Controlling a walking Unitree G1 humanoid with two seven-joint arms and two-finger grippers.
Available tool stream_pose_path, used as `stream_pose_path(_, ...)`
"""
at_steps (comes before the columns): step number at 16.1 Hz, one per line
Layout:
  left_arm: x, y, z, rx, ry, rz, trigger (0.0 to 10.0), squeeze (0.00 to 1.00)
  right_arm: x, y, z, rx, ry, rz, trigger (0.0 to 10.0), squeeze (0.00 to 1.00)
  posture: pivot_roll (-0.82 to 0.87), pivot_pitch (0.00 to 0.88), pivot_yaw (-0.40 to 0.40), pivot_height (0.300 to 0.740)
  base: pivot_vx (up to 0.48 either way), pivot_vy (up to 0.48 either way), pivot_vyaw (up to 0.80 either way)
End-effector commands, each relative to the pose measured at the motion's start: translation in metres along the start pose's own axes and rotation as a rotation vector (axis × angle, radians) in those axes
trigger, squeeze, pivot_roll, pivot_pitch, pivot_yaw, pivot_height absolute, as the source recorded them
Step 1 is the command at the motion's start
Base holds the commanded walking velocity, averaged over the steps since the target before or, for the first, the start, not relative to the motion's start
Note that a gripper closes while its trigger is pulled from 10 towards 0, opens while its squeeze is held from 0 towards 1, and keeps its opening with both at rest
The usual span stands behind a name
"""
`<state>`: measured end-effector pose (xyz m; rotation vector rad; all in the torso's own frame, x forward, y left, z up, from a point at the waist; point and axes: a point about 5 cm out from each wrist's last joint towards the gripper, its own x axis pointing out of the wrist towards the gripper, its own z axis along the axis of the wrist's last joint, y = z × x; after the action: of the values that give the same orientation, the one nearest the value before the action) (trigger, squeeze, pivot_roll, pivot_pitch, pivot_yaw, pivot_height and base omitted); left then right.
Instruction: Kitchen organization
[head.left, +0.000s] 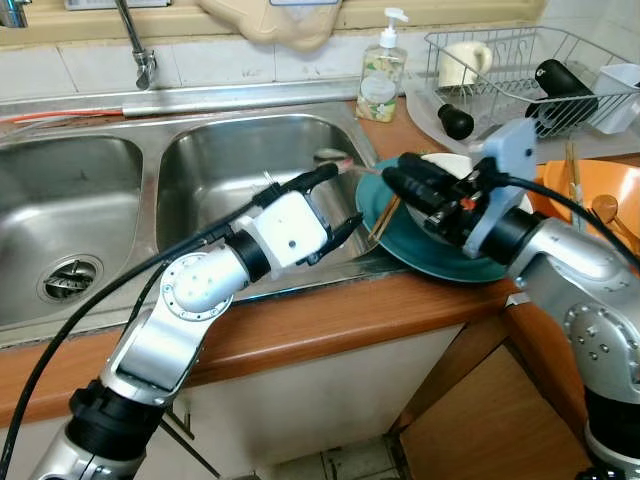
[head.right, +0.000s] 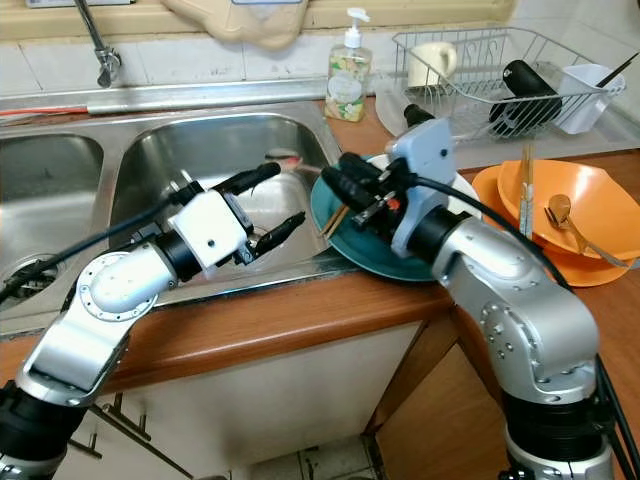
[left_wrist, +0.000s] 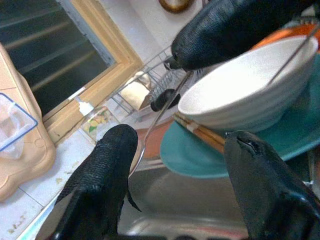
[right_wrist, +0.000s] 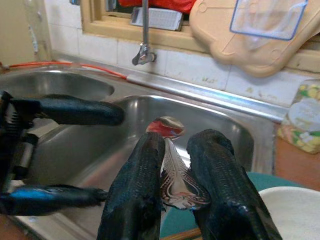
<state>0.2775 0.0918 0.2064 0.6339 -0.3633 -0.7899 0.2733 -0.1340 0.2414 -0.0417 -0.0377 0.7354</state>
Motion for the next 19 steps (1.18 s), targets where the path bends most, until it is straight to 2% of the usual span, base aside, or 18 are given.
stream_pose_path(1, 0.004, 0.003, 0.002, 0.057, -0.016, 0.006, 0.0, 0.00, 0.002, 0.007, 0.005, -0.013, -0.010, 0.025, 0.0, 0.00, -0.11, 0.000, -0.013, 0.740, 0.000, 0.000, 0.00)
stream_pose_path(7, 0.019, 0.005, -0.006, 0.141, -0.040, 0.056, 0.0, 0.00, 0.007, 0.014, 0.005, -0.003, -0.005, 0.051, 0.0, 0.00, -0.13, 0.000, -0.013, 0.740, 0.000, 0.000, 0.00)
stream_pose_path(14, 0.023, 0.007, -0.016, 0.226, -0.038, 0.073, 0.0, 0.00, 0.011, 0.017, 0.007, 0.002, -0.013, 0.059, 0.0, 0.00, -0.13, 0.000, -0.011, 0.740, 0.000, 0.000, 0.00)
stream_pose_path(19, 0.030, 0.016, -0.017, 0.293, -0.038, 0.143, 0.0, 0.00, 0.016, 0.019, 0.003, 0.011, 0.008, 0.074, 0.0, 0.00, -0.11, 0.000, -0.016, 0.740, 0.000, 0.000, 0.00)
